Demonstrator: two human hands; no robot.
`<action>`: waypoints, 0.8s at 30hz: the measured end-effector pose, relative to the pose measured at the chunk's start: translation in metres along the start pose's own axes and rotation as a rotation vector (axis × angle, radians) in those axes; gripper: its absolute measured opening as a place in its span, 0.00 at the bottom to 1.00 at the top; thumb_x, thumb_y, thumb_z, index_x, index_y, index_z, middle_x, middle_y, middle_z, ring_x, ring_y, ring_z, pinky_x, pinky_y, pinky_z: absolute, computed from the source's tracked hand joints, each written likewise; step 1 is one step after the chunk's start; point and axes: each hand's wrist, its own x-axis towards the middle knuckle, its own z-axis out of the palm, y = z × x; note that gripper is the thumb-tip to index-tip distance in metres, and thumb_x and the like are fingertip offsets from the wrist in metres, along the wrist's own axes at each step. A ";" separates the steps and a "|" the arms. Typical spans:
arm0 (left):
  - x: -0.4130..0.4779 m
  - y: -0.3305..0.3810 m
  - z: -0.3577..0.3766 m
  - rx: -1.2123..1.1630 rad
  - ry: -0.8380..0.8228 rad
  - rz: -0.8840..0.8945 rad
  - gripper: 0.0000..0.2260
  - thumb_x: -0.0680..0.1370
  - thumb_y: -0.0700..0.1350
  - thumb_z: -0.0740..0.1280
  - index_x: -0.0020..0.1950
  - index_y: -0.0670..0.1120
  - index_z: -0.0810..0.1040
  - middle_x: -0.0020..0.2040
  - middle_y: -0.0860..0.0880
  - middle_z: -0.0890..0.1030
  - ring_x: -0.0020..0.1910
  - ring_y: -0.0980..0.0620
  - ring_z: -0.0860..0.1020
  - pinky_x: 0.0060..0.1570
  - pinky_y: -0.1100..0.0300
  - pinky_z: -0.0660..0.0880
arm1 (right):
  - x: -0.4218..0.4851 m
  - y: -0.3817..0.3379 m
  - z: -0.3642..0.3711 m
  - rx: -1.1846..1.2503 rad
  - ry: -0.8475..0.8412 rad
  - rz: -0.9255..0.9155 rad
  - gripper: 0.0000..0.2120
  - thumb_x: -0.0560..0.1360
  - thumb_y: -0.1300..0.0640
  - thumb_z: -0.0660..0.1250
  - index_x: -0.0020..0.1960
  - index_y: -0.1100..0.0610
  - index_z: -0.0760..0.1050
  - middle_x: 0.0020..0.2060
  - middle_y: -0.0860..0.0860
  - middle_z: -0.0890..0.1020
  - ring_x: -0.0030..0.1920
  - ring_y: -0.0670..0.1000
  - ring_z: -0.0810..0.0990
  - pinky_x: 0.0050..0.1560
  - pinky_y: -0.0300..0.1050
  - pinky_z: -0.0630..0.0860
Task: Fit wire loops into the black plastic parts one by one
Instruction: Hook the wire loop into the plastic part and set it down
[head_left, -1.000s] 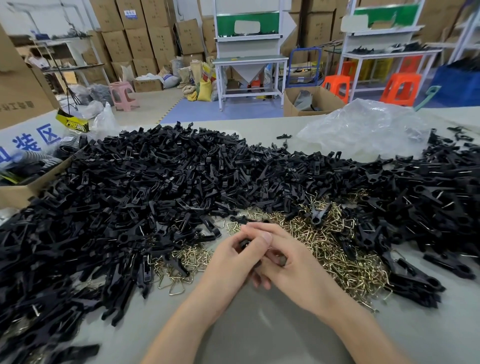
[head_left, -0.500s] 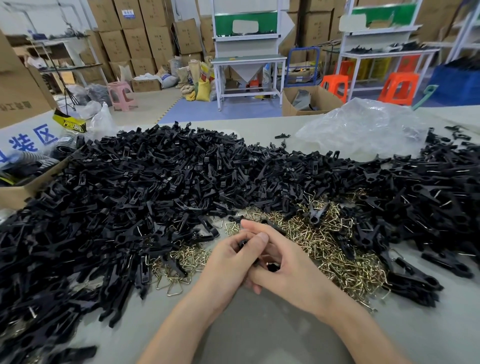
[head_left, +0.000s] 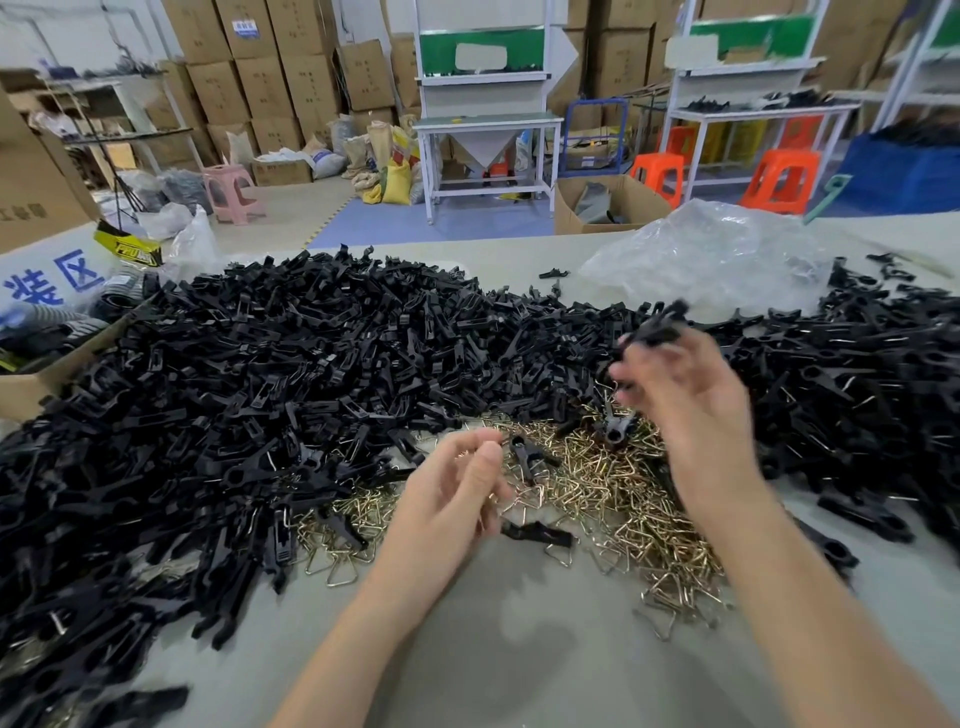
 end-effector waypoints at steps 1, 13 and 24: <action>-0.001 -0.002 -0.001 0.139 0.037 0.054 0.11 0.80 0.63 0.63 0.57 0.61 0.78 0.40 0.49 0.82 0.33 0.53 0.77 0.34 0.64 0.73 | 0.017 -0.012 -0.014 0.242 0.135 0.045 0.21 0.76 0.54 0.71 0.67 0.58 0.74 0.52 0.48 0.85 0.50 0.47 0.85 0.53 0.43 0.83; -0.002 -0.014 -0.003 1.002 -0.160 0.289 0.12 0.80 0.61 0.62 0.57 0.57 0.78 0.52 0.62 0.73 0.54 0.62 0.69 0.58 0.63 0.69 | -0.029 0.014 0.016 -0.038 0.046 0.175 0.12 0.83 0.61 0.61 0.62 0.48 0.77 0.48 0.49 0.86 0.46 0.48 0.86 0.47 0.40 0.83; 0.000 0.003 0.002 0.115 0.149 -0.005 0.08 0.78 0.45 0.72 0.55 0.55 0.81 0.47 0.56 0.85 0.46 0.60 0.82 0.46 0.70 0.75 | -0.057 0.035 0.049 -0.050 -0.313 0.227 0.11 0.78 0.60 0.71 0.58 0.49 0.83 0.47 0.50 0.86 0.42 0.46 0.84 0.41 0.40 0.80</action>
